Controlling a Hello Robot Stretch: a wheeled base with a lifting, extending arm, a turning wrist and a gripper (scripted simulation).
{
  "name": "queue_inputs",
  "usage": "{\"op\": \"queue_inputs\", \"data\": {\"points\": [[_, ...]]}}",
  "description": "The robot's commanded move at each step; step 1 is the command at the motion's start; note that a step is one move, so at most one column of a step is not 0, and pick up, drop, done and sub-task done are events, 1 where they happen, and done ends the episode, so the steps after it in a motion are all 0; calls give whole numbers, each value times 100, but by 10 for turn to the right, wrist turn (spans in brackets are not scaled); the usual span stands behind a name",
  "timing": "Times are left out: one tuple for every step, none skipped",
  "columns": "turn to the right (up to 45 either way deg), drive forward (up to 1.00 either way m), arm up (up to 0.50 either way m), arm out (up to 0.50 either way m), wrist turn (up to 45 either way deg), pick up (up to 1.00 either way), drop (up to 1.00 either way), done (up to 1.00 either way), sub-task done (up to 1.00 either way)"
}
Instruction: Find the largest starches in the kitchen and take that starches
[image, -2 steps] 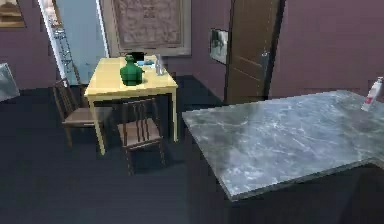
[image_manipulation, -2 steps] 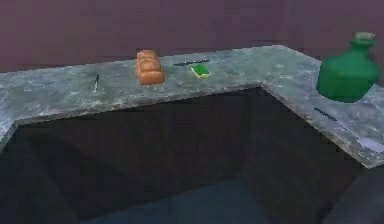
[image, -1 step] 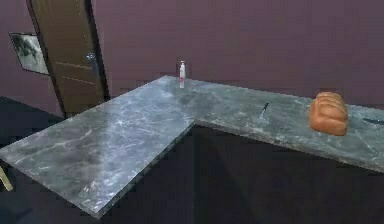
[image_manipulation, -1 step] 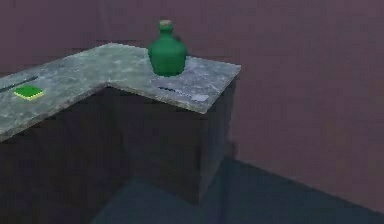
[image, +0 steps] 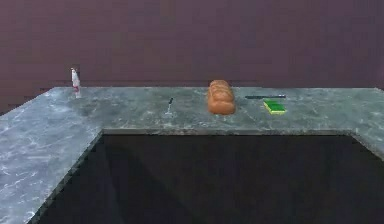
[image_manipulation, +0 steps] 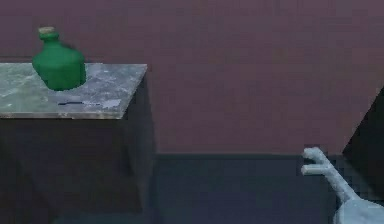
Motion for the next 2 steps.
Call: {"op": "queue_inputs", "data": {"points": [[0,60,0,0,0,0,0,0,0],[-450,0,0,0,0,0,0,0,0]]}}
